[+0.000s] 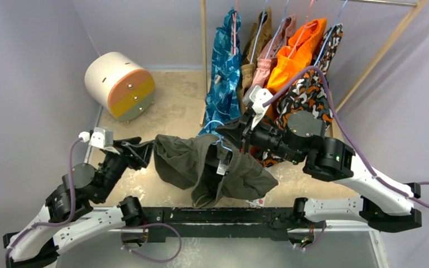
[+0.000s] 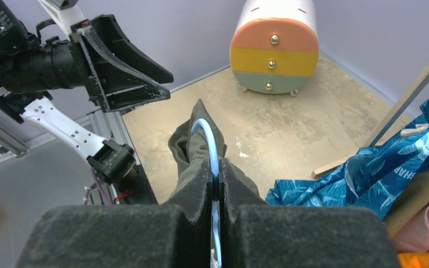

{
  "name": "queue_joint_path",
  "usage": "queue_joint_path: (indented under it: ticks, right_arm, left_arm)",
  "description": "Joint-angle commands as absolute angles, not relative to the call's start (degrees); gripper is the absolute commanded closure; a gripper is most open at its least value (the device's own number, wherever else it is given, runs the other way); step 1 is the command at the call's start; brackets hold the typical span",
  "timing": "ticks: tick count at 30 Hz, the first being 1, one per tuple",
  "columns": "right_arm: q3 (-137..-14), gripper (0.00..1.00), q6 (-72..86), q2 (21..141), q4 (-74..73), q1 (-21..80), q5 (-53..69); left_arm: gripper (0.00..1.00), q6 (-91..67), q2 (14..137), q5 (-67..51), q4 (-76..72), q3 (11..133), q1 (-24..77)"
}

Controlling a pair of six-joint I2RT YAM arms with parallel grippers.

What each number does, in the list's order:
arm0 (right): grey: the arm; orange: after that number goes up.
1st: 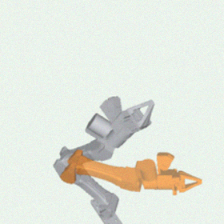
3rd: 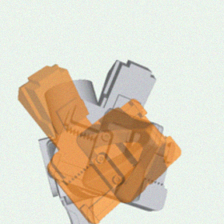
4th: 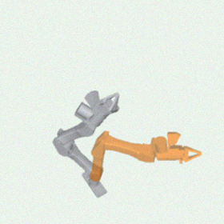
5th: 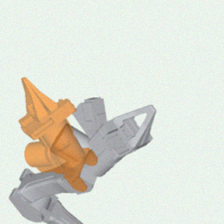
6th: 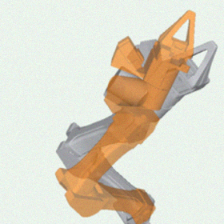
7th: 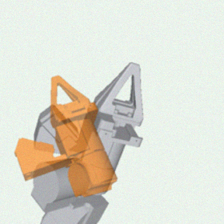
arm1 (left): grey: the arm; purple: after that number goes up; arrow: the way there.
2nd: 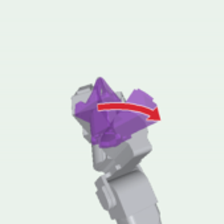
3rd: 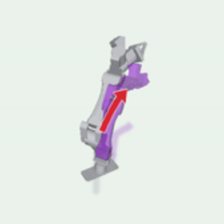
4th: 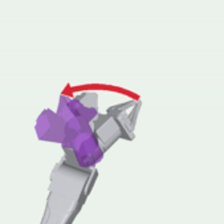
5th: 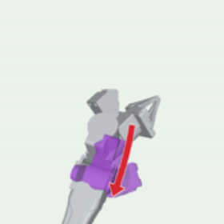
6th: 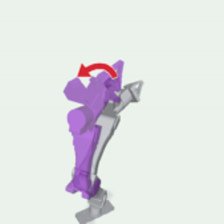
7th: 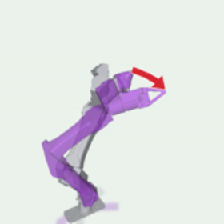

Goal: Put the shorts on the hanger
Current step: Hang the shorts on the hanger.

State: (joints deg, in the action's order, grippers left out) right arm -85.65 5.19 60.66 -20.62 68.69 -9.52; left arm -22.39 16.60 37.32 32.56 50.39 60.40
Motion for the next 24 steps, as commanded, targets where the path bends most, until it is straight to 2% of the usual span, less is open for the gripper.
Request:
queue_joint_path:
  ticks: [1,8,16,21,24]
  right_arm:
    - [-85.3,1.00,6.9,58.6,-16.4,68.6,-10.8]
    - [-85.6,1.00,6.8,58.5,-16.3,68.6,-8.9]
    - [-85.4,1.00,6.9,57.4,-16.8,68.6,-8.0]
    - [-84.9,1.00,6.9,57.0,-16.7,68.6,-8.6]
    - [-84.4,1.00,6.9,57.0,-16.8,68.7,-9.3]
  left_arm:
    - [0.44,-26.7,20.9,36.3,35.2,52.7,60.3]
    - [0.46,-22.7,23.5,33.0,33.0,52.2,60.2]
    - [0.51,-20.6,25.2,34.5,32.7,53.1,60.3]
    - [0.49,-22.4,26.5,37.6,34.2,52.7,60.3]
    - [0.48,-22.8,27.2,35.7,35.7,53.7,60.3]
